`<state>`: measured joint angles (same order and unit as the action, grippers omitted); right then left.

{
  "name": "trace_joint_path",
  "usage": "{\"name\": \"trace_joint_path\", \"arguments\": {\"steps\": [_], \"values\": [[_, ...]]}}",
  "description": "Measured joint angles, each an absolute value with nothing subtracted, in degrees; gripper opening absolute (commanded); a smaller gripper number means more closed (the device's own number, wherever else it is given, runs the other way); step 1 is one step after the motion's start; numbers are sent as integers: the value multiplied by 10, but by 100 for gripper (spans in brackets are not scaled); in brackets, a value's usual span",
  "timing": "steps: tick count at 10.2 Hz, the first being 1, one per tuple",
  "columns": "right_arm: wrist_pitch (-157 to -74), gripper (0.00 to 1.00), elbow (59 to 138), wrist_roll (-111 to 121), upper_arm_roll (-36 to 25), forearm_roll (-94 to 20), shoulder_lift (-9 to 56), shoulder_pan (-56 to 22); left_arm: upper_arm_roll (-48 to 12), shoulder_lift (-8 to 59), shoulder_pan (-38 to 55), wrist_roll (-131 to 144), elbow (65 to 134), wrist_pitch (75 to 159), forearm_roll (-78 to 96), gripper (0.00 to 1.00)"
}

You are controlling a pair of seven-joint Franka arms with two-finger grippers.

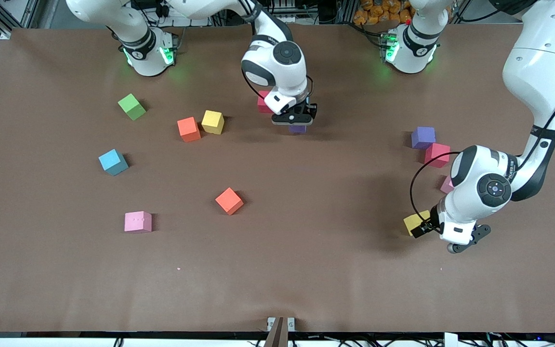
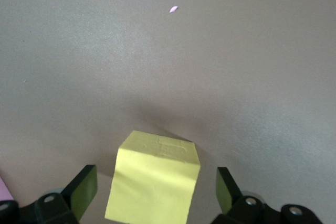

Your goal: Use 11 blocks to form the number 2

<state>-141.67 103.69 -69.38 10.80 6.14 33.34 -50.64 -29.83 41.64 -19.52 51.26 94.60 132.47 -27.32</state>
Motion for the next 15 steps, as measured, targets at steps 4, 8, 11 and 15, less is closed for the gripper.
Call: {"name": "trace_joint_path", "arguments": {"steps": [4, 8, 11, 15], "values": [[-1417, 34, 1030, -706, 86, 61, 350, -537, -295, 439, -195, 504, 946, 1341, -274, 100], [-1417, 34, 1029, -719, 86, 61, 351, -539, -295, 441, -195, 504, 946, 1343, -274, 87], [-1415, 34, 1029, -720, 85, 61, 353, -539, -295, 444, -194, 504, 946, 1343, -274, 0], [-1413, 35, 1029, -720, 86, 61, 356, -543, -296, 443, -194, 504, 945, 1343, -274, 0]]}}
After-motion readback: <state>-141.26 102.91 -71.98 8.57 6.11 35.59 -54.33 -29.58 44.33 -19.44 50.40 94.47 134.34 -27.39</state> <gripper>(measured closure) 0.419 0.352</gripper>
